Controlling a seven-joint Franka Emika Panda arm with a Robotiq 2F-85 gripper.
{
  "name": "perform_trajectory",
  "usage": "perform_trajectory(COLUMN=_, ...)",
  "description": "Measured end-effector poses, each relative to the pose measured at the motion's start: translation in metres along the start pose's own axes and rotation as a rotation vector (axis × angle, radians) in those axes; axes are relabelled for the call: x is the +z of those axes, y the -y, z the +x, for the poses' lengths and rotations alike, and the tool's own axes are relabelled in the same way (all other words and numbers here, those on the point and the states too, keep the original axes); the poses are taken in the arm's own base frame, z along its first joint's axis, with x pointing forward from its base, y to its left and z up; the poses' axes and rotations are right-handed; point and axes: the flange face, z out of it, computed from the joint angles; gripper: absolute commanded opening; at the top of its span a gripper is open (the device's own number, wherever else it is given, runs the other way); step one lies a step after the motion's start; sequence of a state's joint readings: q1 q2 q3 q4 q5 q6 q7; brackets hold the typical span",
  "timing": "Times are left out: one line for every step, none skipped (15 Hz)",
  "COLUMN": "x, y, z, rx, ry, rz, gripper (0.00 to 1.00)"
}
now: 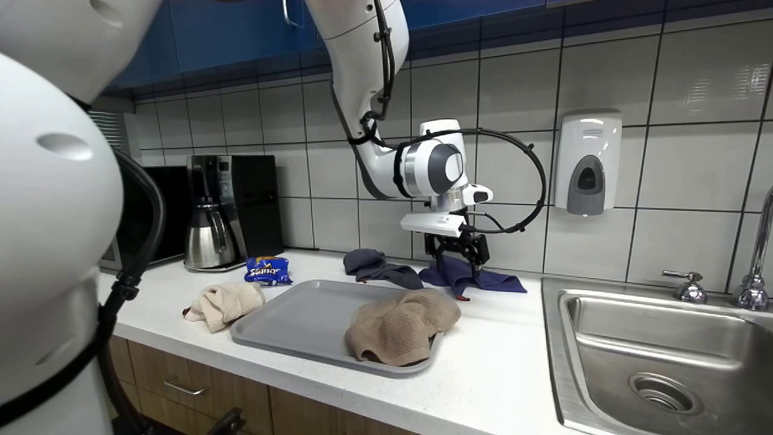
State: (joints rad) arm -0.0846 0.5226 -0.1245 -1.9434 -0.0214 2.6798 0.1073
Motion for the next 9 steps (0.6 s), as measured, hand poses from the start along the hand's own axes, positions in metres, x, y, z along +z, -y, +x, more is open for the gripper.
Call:
perform_trajectory(x=0.002, y=0.001, z=0.004, rx=-0.001, ry=-0.004, rz=-0.001, gripper=1.0)
perform_trajectory(x=0.004, y=0.002, z=0.009, rx=-0.003, ry=-0.011, rz=-0.002, gripper=1.0)
perform_trajectory(x=0.005, y=0.002, z=0.013, rx=-0.004, ry=-0.016, rz=-0.002, gripper=1.0)
perform_trajectory(x=0.006, y=0.003, z=0.017, rx=-0.005, ry=-0.022, rz=-0.003, gripper=1.0)
perform_trajectory(x=0.008, y=0.004, z=0.022, rx=-0.007, ry=-0.028, rz=-0.003, gripper=1.0)
perform_trajectory(x=0.009, y=0.005, z=0.026, rx=-0.01, ry=-0.034, rz=-0.003, gripper=1.0)
perform_trajectory(x=0.01, y=0.006, z=0.03, rx=-0.014, ry=-0.04, rz=-0.004, gripper=1.0)
perform_trajectory(x=0.011, y=0.008, z=0.033, rx=-0.017, ry=-0.045, rz=-0.004, gripper=1.0)
perform_trajectory(x=0.013, y=0.009, z=0.037, rx=-0.021, ry=-0.05, rz=-0.004, gripper=1.0)
